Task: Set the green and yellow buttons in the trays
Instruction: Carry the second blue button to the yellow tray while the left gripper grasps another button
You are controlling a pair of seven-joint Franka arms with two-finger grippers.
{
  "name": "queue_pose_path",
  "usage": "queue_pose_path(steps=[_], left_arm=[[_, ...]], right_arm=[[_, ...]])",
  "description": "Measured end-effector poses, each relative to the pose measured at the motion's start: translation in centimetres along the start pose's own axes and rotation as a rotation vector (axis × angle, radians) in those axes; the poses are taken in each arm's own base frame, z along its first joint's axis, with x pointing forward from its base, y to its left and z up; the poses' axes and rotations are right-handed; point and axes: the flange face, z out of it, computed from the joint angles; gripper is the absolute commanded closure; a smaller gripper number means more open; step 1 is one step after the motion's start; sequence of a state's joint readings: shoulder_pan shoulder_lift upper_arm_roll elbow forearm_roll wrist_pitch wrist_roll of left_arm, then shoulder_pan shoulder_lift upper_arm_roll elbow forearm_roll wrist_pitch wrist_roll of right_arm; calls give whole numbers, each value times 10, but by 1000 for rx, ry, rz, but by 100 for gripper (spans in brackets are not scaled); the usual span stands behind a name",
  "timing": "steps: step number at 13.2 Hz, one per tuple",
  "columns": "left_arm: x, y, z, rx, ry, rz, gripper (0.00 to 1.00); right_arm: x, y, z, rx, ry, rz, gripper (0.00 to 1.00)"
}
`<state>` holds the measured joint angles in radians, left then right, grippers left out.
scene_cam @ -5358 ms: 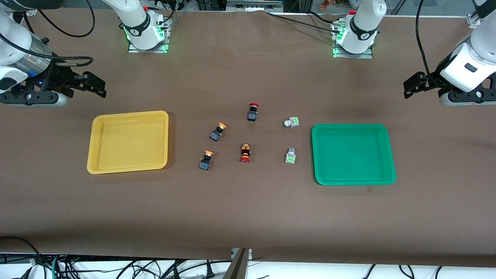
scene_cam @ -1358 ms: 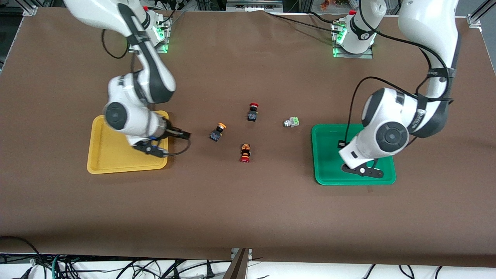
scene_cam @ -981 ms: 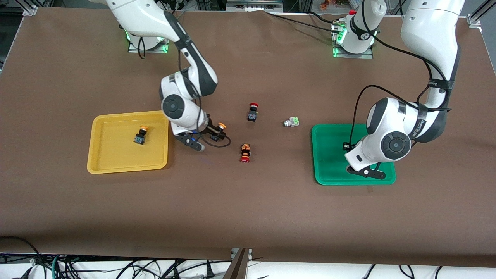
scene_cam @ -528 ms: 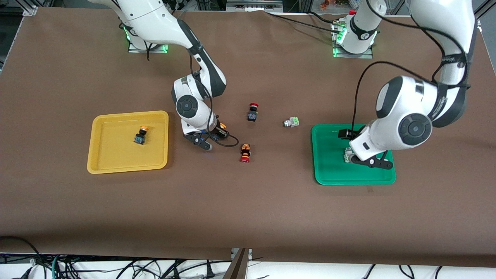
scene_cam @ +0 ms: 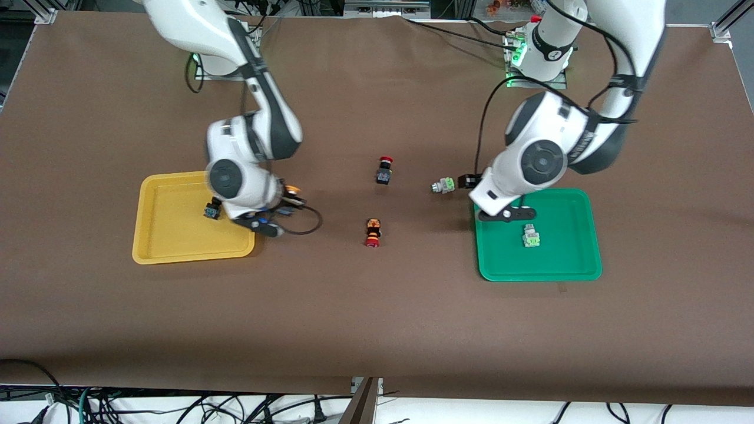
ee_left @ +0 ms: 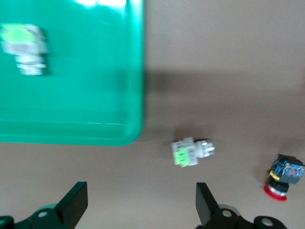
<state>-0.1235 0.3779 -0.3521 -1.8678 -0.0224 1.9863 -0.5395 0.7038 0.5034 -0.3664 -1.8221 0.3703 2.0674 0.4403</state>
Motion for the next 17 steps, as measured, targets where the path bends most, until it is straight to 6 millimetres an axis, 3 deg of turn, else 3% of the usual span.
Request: queue_pose_path(steps=[2, 4, 5, 6, 9, 10, 11, 12, 13, 16, 17], left_arm=[[-18, 15, 34, -23, 36, -67, 0], [-35, 33, 62, -56, 84, -116, 0], [-43, 40, 75, -71, 105, -138, 0], [-49, 46, 89, -73, 120, -140, 0], [-53, 56, 128, -34, 162, -145, 0], [-50, 56, 138, -37, 168, -142, 0], [-48, 57, 146, -45, 170, -140, 0], [-46, 57, 151, -57, 174, -140, 0], [-45, 58, 153, -62, 179, -136, 2], [-43, 55, 157, -41, 200, -108, 56], [-43, 55, 158, -39, 199, -107, 70]], right_arm=[[21, 53, -18, -6, 0, -69, 100], [38, 99, -13, -24, 2, -118, 100], [43, 117, -4, -33, 12, -127, 94], [45, 126, 8, -41, 32, -124, 84], [47, 134, 40, -37, 61, -91, 69], [48, 133, 45, -17, 60, -69, 50], [50, 132, 48, -2, 59, -54, 18], [51, 131, 49, 8, 61, -46, 2], [53, 129, 47, 16, 64, -42, 1], [56, 118, 33, 37, 86, -50, 1], [54, 112, 23, 51, 89, -53, 1]])
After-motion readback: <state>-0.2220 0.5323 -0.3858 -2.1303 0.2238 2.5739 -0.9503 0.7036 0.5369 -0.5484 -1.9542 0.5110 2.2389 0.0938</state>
